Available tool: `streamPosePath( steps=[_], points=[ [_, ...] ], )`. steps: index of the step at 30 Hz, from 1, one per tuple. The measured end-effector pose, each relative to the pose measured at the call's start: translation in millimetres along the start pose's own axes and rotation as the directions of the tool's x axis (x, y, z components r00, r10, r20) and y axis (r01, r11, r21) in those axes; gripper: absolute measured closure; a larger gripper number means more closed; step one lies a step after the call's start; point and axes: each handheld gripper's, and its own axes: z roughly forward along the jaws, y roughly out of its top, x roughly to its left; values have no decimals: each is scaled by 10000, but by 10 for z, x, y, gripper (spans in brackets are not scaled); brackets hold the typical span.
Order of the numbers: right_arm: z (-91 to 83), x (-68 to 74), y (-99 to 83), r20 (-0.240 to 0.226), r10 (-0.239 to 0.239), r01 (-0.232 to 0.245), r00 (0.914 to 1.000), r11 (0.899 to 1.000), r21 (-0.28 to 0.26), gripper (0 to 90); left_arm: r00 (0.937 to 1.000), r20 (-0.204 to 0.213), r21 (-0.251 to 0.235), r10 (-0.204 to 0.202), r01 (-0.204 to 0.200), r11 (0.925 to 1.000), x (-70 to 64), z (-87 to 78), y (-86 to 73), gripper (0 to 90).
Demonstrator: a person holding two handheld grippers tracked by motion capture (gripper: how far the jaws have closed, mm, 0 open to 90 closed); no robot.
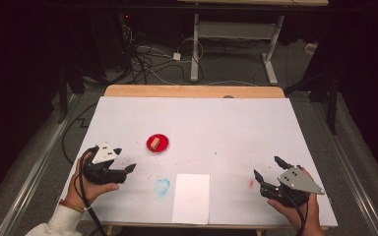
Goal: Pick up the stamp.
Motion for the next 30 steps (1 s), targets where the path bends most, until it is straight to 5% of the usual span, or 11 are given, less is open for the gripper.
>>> streamPosePath(
  steps=[6, 9, 16, 23, 30],
  points=[
    [59, 16, 1, 57, -229, 228, 9997, 9995, 204, 258, 9988, 281, 383, -412, 401, 9985, 84, 80, 414, 286],
    [74, 18, -2, 63, -272, 270, 9996, 9994, 222, 260, 9985, 458, 649, -313, 283, 9975, 89, 180, 589, 302],
    [105, 0, -33, 85, -230, 225, 9997, 9986, 478, 262, 9933, 863, 1921, -773, 596, 9796, 176, 630, 897, 355],
    [106, 6, -65, 88, -351, 345, 9993, 9975, 611, 264, 9907, 933, 2884, -992, 684, 9551, 256, 900, 914, 415],
    [117, 19, -68, 62, -391, 386, 9992, 9970, 675, 267, 9879, 1045, 2913, -1145, 796, 9533, 261, 964, 902, 492]
  ],
)
